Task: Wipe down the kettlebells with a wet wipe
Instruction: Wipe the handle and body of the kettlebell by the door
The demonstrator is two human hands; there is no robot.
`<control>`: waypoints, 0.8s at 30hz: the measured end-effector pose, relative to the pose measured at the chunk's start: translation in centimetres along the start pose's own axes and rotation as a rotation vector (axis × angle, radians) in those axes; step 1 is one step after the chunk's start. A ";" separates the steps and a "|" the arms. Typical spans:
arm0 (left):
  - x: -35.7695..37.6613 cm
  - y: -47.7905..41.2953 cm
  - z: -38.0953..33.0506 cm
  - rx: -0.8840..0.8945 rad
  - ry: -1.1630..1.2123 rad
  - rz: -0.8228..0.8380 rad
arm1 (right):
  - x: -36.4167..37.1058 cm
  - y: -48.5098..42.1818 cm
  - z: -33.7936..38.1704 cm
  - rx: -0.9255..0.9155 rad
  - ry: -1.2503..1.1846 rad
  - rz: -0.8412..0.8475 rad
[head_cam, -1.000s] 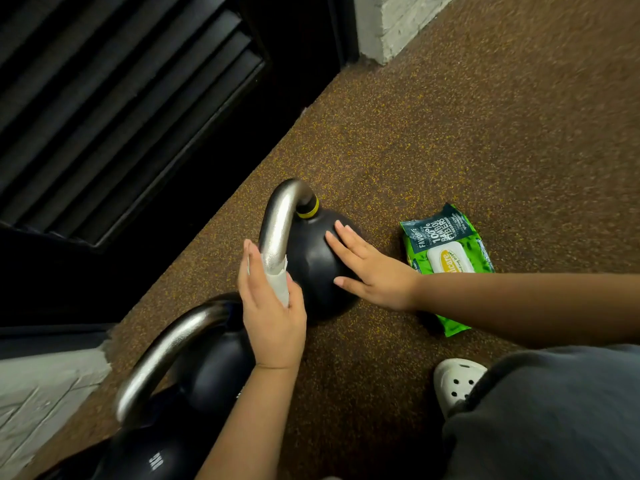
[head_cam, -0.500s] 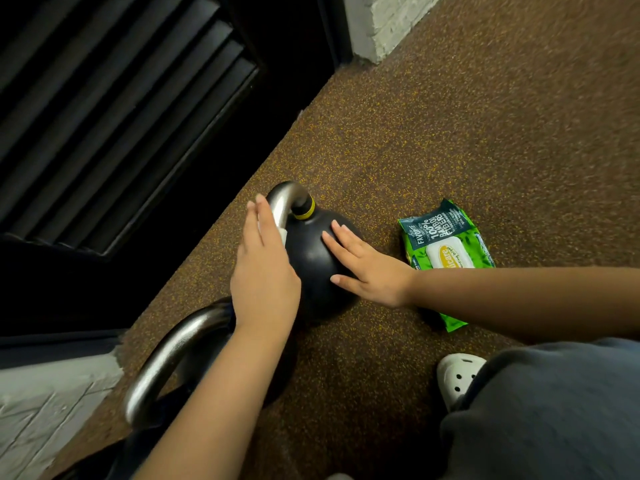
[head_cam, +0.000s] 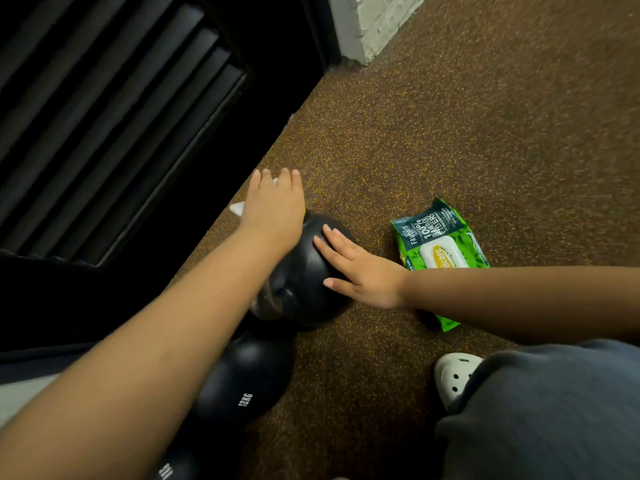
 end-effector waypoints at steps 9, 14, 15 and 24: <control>1.5 -4.7 -0.4 0.153 -0.045 0.402 | -0.3 0.0 -0.1 -0.021 0.000 0.022; 0.5 -3.9 0.9 0.160 0.540 0.352 | -0.2 0.0 -0.1 -0.024 0.007 0.034; 0.2 -3.6 1.3 0.119 0.707 0.290 | -0.2 0.0 -0.1 -0.023 0.006 0.037; -0.2 0.0 2.6 -0.103 0.638 -0.118 | -0.4 0.1 -0.1 -0.022 0.020 0.036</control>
Point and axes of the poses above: each hand's wrist, its own y-axis away from the middle knuckle, its own x-axis out of the palm, z = x × y, the point moved 7 cm from there along -y, towards the middle knuckle, and after that the axes turned 12 degrees about x, right-handed, at the moved point
